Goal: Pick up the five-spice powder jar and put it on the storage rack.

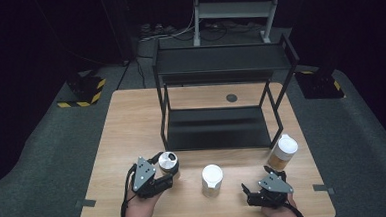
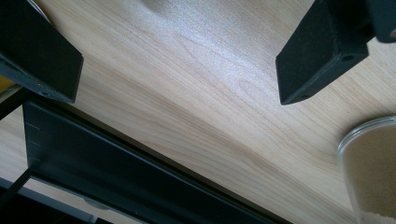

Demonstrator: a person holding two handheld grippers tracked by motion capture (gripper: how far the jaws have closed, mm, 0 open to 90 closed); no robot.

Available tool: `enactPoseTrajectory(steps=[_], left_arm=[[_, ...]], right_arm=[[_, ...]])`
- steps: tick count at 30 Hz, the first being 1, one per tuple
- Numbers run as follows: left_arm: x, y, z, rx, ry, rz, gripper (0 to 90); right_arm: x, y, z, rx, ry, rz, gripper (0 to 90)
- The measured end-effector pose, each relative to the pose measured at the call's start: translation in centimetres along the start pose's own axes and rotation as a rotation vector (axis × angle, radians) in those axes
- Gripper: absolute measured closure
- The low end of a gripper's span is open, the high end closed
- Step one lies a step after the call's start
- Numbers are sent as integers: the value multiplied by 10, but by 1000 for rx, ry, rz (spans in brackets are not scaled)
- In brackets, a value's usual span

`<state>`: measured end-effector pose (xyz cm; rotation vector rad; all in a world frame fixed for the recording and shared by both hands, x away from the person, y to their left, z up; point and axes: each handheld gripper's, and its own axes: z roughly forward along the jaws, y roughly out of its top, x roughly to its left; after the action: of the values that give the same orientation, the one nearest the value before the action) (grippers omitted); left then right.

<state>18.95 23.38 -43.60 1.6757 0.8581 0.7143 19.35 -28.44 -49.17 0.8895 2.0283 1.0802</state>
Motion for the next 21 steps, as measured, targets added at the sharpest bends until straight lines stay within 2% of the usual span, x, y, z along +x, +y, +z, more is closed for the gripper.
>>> enactPoseTrajectory(steps=[12, 21], left_arm=[[-1, 5, 23, 5, -4, -21, 347], [-1, 6, 37, 14, 1, -18, 347]], right_arm=[[0, 0, 0, -2, 1, 4, 0], [-1, -1, 0, -3, 1, 5, 1]])
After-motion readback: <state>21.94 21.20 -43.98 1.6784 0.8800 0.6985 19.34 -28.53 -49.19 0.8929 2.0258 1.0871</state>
